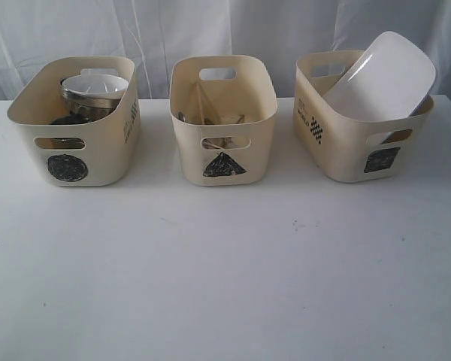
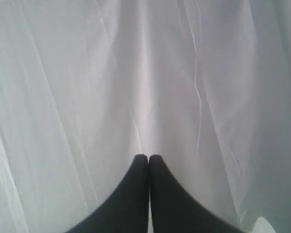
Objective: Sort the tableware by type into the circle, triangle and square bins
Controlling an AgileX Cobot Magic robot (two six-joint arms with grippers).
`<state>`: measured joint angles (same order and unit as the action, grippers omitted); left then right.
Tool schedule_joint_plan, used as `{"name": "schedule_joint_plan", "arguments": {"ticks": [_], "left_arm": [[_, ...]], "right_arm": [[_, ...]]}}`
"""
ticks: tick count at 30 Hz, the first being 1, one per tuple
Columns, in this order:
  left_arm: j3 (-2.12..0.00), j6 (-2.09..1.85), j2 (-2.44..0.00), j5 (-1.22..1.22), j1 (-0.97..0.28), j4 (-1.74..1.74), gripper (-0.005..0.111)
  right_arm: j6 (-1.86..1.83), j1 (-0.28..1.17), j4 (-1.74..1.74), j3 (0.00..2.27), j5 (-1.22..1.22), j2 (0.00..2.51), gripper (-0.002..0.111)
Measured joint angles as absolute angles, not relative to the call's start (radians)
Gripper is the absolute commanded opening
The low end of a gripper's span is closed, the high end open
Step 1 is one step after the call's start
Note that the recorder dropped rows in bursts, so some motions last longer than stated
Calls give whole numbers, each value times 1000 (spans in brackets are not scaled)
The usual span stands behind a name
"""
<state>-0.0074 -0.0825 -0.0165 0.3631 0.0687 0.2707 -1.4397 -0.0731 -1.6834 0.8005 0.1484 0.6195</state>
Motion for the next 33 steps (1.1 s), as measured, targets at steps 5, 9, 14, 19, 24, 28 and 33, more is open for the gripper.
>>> {"name": "schedule_joint_plan", "arguments": {"ticks": [5,9,14,19,24,28,33], "left_arm": [[-7,-82,-17,363,69,271,0],[-7,-82,-17,363,69,271,0],[-7,-82,-17,363,69,271,0],[-7,-82,-17,363,69,271,0],[-7,-82,-17,363,69,271,0],[-7,-82,-17,363,69,271,0],[-7,-82,-17,363,69,271,0]], "right_arm": [[-1438,-69,-1679,675,246,400,0],[-1436,-69,-1673,655,315,289,0],[-1436,-69,-1673,655,325,188,0],[-1436,-69,-1673,655,330,123,0],[-1413,-72,-1595,611,317,65,0],[-1034,-76,-1050,465,200,48,0],[-188,-76,-253,272,181,48,0]]}}
